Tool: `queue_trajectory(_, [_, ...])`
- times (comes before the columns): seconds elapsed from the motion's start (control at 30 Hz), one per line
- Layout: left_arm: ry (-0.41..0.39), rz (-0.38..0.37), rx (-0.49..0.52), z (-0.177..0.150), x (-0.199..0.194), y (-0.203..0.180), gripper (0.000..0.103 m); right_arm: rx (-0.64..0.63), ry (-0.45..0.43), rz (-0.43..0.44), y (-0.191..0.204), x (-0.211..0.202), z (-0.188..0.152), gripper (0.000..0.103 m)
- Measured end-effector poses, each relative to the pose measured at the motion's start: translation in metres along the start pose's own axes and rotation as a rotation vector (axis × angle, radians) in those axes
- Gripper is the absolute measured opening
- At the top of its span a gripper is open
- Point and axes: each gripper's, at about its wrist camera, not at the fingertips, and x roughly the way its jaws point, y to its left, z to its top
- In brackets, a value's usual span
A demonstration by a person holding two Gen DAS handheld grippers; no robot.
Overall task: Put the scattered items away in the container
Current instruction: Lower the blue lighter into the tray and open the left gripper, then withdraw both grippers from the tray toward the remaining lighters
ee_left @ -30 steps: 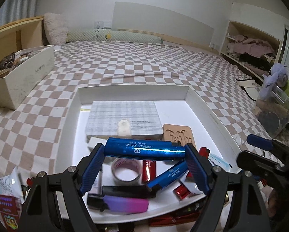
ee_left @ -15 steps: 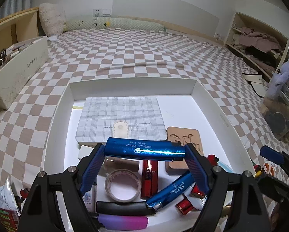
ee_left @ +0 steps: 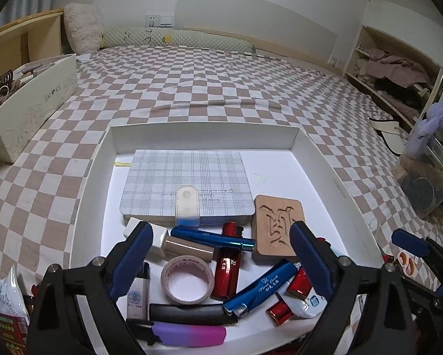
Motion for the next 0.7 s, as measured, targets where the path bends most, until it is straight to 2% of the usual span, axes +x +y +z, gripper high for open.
queue_trajectory(0.53, [-0.025, -0.001, -0.012, -0.018, -0.034, 0.007, 0.095, -0.035, -0.046, -0.089, 0.010, -0.018, 0.002, 0.103])
queue_trajectory(0.63, [-0.031, 0.001, -0.005, -0.022, -0.041, 0.007, 0.101, -0.040, -0.046, -0.097, 0.012, -0.021, 0.001, 0.103])
queue_trajectory(0.7, [-0.039, 0.006, -0.001, -0.025, -0.045, 0.007, 0.103, -0.043, -0.049, -0.101, 0.013, -0.023, 0.001, 0.103])
